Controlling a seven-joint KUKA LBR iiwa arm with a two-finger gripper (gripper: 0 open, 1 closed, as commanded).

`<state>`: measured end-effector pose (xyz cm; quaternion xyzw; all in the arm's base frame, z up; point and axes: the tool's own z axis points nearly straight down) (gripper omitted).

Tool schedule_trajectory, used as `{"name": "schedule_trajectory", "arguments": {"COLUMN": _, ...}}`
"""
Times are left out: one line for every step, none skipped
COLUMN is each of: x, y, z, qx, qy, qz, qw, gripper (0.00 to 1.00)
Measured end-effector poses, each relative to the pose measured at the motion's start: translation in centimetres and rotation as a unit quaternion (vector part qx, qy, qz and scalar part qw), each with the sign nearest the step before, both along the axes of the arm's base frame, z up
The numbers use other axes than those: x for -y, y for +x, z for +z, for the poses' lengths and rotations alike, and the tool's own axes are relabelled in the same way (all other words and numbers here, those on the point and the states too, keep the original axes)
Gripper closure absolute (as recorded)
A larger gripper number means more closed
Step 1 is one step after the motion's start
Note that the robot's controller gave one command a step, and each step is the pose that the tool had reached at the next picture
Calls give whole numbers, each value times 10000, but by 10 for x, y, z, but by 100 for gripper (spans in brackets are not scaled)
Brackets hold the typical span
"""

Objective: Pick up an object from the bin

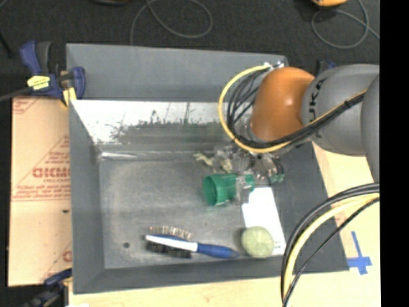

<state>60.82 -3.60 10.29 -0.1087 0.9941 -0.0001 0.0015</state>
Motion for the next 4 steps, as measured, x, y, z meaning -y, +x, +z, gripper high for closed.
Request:
{"name": "schedule_trajectory", "arguments": {"x": -16, "y": 15, "z": 7, "qx": 26, "qy": 1, "qz": -89, "qw": 10000, "gripper": 0}}
{"name": "schedule_trajectory", "arguments": {"x": -8, "y": 11, "z": -15, "qx": 22, "qy": 1, "qz": -124, "qw": 9999, "gripper": 0}}
{"name": "schedule_trajectory", "arguments": {"x": -8, "y": -20, "z": -32, "qx": 5, "qy": -6, "qz": 548, "qw": 9985, "gripper": 100}}
{"name": "schedule_trajectory", "arguments": {"x": -8, "y": -20, "z": -32, "qx": 5, "qy": -6, "qz": 551, "qw": 9985, "gripper": 100}}
